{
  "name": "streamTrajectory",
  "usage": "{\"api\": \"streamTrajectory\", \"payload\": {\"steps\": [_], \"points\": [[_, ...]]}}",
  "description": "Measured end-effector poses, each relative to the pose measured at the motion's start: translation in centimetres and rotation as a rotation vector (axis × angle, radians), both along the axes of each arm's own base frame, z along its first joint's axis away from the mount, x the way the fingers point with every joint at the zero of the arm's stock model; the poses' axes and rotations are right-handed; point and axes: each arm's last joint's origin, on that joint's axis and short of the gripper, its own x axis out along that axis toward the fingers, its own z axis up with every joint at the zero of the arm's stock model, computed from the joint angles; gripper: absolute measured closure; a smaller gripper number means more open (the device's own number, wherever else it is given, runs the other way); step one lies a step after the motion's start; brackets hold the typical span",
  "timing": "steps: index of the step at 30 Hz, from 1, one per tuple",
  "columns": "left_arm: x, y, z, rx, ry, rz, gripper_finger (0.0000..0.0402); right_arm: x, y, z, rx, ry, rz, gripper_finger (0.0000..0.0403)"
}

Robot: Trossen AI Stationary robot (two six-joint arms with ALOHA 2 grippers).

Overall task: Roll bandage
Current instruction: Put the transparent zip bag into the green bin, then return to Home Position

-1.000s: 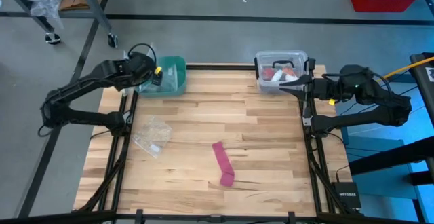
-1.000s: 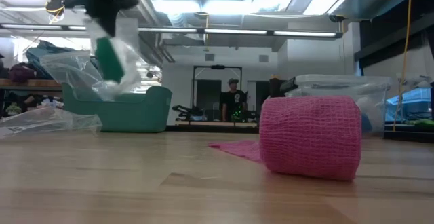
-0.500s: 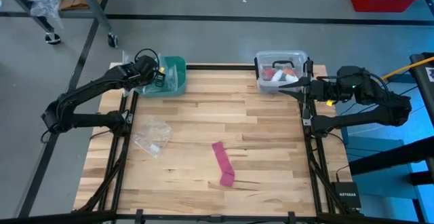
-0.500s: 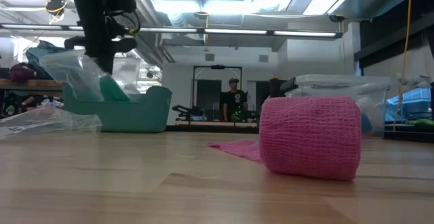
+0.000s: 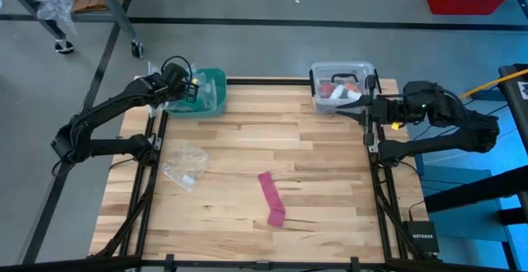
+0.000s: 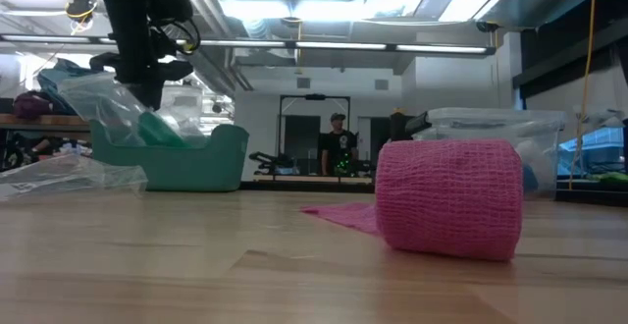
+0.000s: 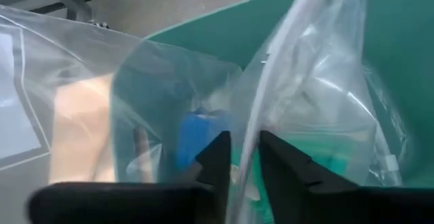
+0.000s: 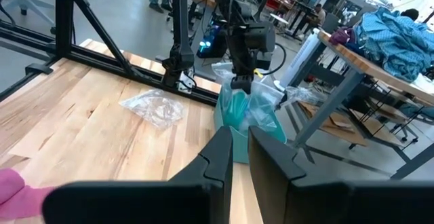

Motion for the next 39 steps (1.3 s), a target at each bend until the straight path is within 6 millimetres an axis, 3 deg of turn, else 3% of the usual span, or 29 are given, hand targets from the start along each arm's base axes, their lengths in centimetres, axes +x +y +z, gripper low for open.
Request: {"api": "streamTrajectory", "payload": {"steps": [6, 10, 19, 26, 29, 34, 39], "points": [[0.1, 0.1, 0.4, 0.013, -0.012, 0.000, 0.0242, 0.2, 0.0, -0.1, 0.000, 0.006, 0.000, 0.0352], [0.2, 0.0, 1.4, 0.006, -0.031, -0.051, 0.0203, 0.2, -0.1, -0.1, -0.005, 0.005, -0.027, 0.0352], [-0.6, -2.0, 6.8, 0.159, -0.147, -0.168, 0.0193, -0.9, -0.3, 0.3, -0.023, -0.030, -0.099, 0.0352], [-3.3, -6.7, 10.0, 0.306, -0.292, -0.364, 0.0192, -3.0, 0.0, 0.4, -0.039, -0.085, -0.029, 0.0352], [-4.8, -9.1, 10.8, 0.309, -0.441, -0.517, 0.0194, -3.9, 0.1, -0.7, -0.033, -0.096, -0.028, 0.0352], [-7.4, -12.3, 11.6, 0.288, -0.679, -0.773, 0.0196, -4.6, 0.0, -4.5, 0.013, -0.107, -0.072, 0.0352], [-8.3, -13.2, 9.9, 0.311, -0.780, -0.835, 0.0196, -3.7, 0.0, -9.3, 0.028, -0.197, -0.046, 0.0352]]}}
